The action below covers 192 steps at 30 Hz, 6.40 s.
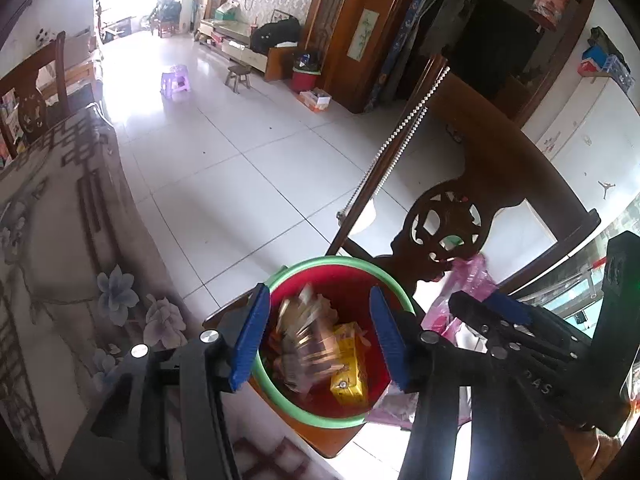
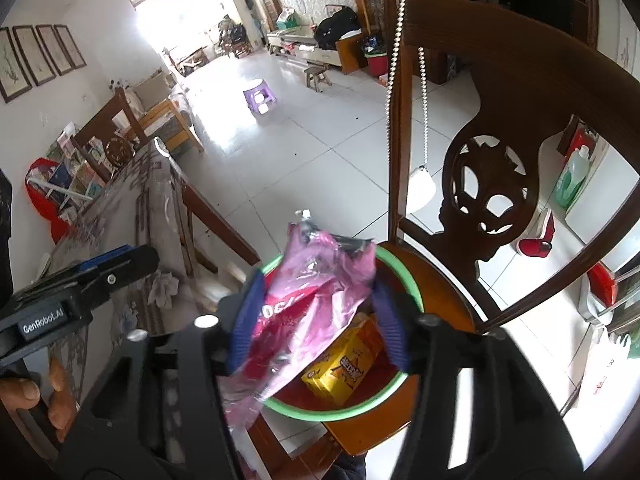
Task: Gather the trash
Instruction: 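Open both tools to drop the box and wrapper into the bucket, then move both open tools back over the table toward the boxes and wrappers, then grasp the silver snack wrapper with the left tool while the right tool grasps the toothpaste box, then carry the wrapper and toothpaste box over the red bucket with both tools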
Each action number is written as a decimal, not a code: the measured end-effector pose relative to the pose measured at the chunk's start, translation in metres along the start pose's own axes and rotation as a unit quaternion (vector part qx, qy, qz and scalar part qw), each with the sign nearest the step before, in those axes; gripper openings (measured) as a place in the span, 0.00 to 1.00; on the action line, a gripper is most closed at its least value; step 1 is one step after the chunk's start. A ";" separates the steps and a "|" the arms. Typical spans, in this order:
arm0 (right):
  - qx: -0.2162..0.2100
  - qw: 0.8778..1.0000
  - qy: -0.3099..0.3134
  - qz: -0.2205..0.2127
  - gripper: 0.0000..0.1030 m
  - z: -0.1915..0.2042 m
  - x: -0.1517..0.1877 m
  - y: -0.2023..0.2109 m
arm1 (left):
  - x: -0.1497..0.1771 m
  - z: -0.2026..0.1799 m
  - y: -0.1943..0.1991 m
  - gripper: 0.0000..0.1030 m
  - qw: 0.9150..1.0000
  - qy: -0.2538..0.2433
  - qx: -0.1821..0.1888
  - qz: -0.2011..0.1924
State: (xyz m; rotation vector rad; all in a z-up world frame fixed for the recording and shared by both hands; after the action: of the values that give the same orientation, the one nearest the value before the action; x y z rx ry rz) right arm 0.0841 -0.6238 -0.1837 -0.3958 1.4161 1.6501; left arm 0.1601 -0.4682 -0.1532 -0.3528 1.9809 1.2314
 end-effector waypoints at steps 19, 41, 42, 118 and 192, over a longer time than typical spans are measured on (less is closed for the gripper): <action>-0.025 1.000 0.019 0.003 0.66 0.027 0.004 0.008 | -0.004 0.021 0.045 0.56 0.999 0.006 -0.030 -0.036; -0.088 0.992 0.090 0.032 0.82 0.131 0.043 0.026 | 0.040 0.111 0.137 0.59 0.991 0.067 -0.095 -0.070; -0.091 0.991 0.094 0.034 0.82 0.136 0.046 0.026 | 0.045 0.119 0.142 0.59 0.990 0.075 -0.100 -0.070; -0.271 0.883 0.337 0.182 0.91 0.471 0.300 0.110 | 0.282 0.390 0.350 0.10 0.980 0.140 -0.127 0.069; -0.290 0.913 0.253 0.138 0.50 0.483 0.246 0.118 | 0.194 0.383 0.362 0.14 0.969 0.187 -0.146 -0.067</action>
State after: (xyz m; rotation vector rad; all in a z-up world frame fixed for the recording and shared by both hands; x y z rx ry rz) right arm 0.0033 -0.0761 -0.1477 -1.0663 1.3523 2.3175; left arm -0.0048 0.0685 -0.1543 -0.9098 2.0404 1.4530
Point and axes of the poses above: each gripper's, at about its wrist camera, not at the fingertips, and y roughly against the way its jaws point, z to its left, x to its underside, the point moved 6 cm from there along -y, roughly the way its jaws point, and after that the axes turned 14 degrees about -z, right-handed, at the moved point
